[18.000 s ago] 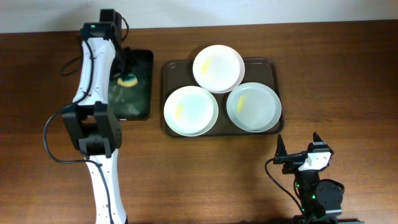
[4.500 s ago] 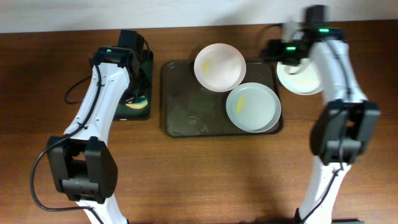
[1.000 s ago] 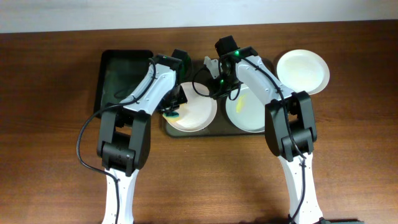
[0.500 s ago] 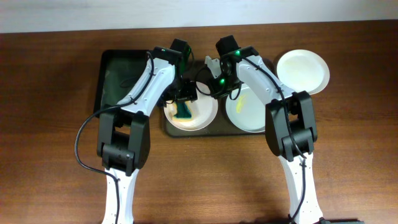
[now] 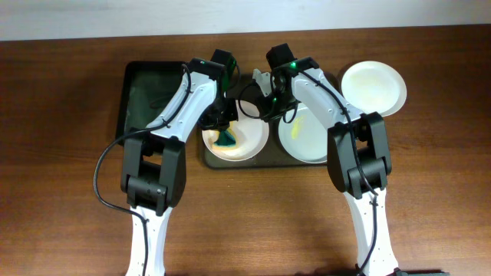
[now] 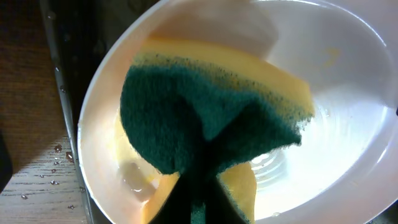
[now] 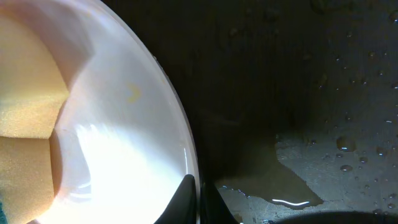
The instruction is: Clean dirty plates on tray and stack at the side
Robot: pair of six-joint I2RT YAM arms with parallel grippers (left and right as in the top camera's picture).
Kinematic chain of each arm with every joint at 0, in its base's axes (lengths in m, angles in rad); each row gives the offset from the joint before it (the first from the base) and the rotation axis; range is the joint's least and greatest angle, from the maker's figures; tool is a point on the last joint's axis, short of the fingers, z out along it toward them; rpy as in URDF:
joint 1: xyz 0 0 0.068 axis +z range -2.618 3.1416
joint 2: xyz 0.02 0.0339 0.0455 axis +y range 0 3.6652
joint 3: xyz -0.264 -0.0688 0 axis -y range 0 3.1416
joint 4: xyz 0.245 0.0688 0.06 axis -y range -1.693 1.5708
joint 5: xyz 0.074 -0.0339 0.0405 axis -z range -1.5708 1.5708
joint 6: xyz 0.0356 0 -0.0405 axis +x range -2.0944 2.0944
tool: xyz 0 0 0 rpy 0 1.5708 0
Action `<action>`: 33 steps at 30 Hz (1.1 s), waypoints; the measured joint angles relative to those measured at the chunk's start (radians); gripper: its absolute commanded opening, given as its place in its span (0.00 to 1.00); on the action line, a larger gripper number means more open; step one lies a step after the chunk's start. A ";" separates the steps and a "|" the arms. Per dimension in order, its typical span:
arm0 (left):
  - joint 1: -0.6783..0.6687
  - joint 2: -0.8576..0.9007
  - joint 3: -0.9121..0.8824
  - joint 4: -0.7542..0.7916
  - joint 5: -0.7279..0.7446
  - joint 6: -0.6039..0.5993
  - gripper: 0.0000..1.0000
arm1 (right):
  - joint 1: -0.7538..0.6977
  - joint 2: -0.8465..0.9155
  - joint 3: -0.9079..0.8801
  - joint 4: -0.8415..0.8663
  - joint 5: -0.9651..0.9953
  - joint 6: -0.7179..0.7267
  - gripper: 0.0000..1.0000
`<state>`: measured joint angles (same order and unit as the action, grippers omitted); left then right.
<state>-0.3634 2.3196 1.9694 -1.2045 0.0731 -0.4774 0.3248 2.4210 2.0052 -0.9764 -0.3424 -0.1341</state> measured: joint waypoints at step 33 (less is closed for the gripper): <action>0.023 0.000 0.071 -0.093 -0.190 -0.036 0.00 | 0.003 0.000 0.000 0.003 0.006 0.000 0.04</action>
<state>-0.3405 2.3192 2.0403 -1.2976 -0.1165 -0.5137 0.3279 2.4210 2.0052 -0.9733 -0.3367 -0.1341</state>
